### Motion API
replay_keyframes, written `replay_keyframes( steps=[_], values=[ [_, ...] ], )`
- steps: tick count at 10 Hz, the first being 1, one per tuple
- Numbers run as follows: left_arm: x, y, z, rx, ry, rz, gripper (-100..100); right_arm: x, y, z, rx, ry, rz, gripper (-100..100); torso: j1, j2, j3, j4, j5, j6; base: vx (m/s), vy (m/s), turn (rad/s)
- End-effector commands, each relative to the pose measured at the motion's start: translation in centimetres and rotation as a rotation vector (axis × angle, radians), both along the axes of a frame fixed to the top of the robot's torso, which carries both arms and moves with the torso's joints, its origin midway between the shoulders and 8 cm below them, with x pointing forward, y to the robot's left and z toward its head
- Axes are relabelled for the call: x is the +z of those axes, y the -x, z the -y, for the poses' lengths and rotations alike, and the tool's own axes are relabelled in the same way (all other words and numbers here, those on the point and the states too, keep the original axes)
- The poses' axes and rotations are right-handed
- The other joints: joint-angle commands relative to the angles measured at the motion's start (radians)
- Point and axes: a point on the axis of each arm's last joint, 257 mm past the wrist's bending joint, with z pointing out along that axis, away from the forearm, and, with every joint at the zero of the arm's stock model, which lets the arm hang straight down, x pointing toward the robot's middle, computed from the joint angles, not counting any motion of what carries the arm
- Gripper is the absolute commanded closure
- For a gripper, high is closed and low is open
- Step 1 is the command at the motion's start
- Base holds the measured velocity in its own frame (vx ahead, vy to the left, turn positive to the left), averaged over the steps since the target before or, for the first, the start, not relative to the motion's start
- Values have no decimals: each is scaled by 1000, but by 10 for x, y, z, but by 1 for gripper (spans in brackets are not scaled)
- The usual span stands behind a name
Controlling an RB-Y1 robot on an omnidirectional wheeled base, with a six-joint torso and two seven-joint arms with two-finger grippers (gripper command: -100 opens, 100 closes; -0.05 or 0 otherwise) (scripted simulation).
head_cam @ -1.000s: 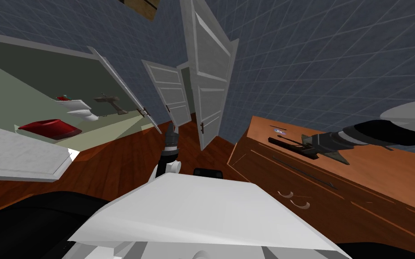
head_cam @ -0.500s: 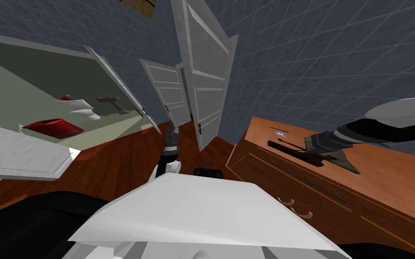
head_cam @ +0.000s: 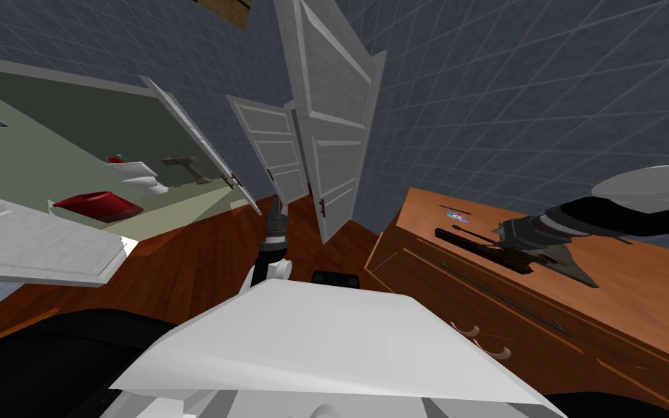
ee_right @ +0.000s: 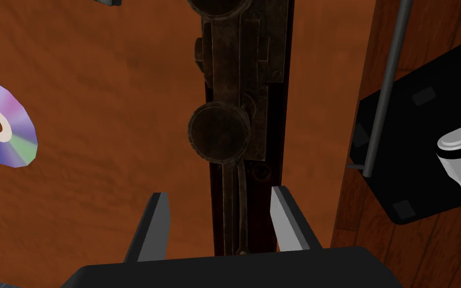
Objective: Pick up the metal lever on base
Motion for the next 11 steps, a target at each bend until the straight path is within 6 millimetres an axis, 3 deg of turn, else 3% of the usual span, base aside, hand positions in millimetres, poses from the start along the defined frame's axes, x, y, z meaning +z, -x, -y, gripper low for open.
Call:
replay_keyframes(
  steps=[1,4,5,6,8,11],
  values=[
    [0,0,0,0,0,0,0,0,0,0,0,0,0,100,0,0,0,0,0,0,0,0,0],
    [0,0,0,0,0,0,0,0,0,0,0,0,0,100,0,0,0,0,0,0,0,0,0],
    [0,0,0,0,0,0,0,0,0,0,0,0,0,0,0,0,0,0,0,0,0,0,0],
    [0,0,0,0,0,0,0,19,-13,5,7,33,29,-100,0,0,0,0,0,0,-75,-18,-233],
    [0,0,0,0,0,0,0,39,-21,14,7,79,39,-100,-3,7,4,2,-1,1,-120,-93,-337],
    [0,0,0,0,0,0,0,56,-24,24,5,129,28,-100,-15,7,5,2,-4,1,-65,-205,-278]
  ],
)
